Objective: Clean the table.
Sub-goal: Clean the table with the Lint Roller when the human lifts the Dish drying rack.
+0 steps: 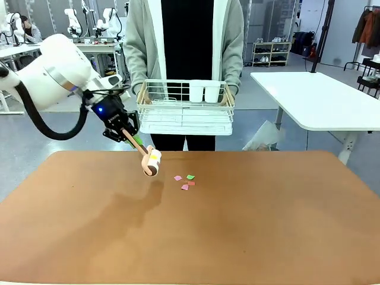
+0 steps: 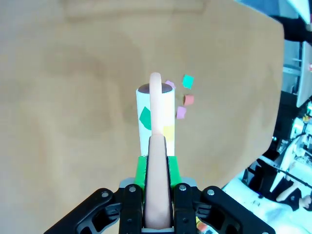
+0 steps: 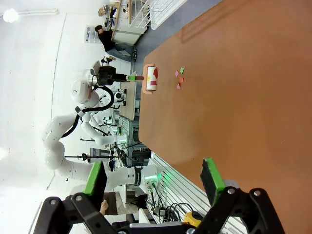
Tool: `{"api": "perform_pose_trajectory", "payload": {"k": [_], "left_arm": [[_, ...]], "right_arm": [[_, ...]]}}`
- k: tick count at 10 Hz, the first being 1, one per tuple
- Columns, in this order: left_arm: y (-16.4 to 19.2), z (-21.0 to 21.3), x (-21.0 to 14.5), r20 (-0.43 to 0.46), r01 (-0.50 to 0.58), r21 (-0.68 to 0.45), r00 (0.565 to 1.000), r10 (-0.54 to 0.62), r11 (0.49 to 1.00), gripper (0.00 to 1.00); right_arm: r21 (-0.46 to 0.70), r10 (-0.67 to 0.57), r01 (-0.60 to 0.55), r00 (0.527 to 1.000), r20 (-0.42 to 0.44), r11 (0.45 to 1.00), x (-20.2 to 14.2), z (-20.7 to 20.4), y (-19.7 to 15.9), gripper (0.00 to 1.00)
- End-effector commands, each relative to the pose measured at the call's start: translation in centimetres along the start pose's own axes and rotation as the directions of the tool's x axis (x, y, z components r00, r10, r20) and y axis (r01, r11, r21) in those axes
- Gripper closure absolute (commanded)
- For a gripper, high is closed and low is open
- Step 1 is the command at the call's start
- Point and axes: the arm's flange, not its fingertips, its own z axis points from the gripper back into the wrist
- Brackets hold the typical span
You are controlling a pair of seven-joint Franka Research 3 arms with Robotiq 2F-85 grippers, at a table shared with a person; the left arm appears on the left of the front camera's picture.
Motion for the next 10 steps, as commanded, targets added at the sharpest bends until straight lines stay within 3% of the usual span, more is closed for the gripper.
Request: {"api": "perform_pose_trajectory", "payload": {"k": [1,2,7,9,10], "left_arm": [[-0.2,-1.9,0.6,0.042,-0.027,0.029,0.999,0.026,0.999,0.79],[-0.1,-3.1,0.3,0.062,-0.026,0.018,0.998,0.025,0.999,0.79],[0.5,-7.3,1.1,-0.104,-0.012,-0.019,0.994,0.010,1.000,0.79],[-0.5,-9.6,2.1,-0.182,0.013,-0.036,0.983,-0.020,0.999,0.79],[-1.9,-10.7,2.6,-0.176,0.013,-0.044,0.984,-0.021,0.999,0.79]], "right_arm": [[0.007,0.010,-0.010,1.000,-0.006,1.000,-0.3,0.1,0.3,0.00],[0.007,0.010,-0.010,1.000,-0.006,1.000,-0.3,0.1,0.3,0.00],[0.007,0.010,-0.010,1.000,-0.006,1.000,-0.3,0.1,0.3,0.00],[0.007,0.010,-0.010,1.000,-0.006,1.000,-0.3,0.1,0.3,0.00],[0.007,0.010,-0.010,1.000,-0.006,1.000,-0.3,0.1,0.3,0.00]]}}
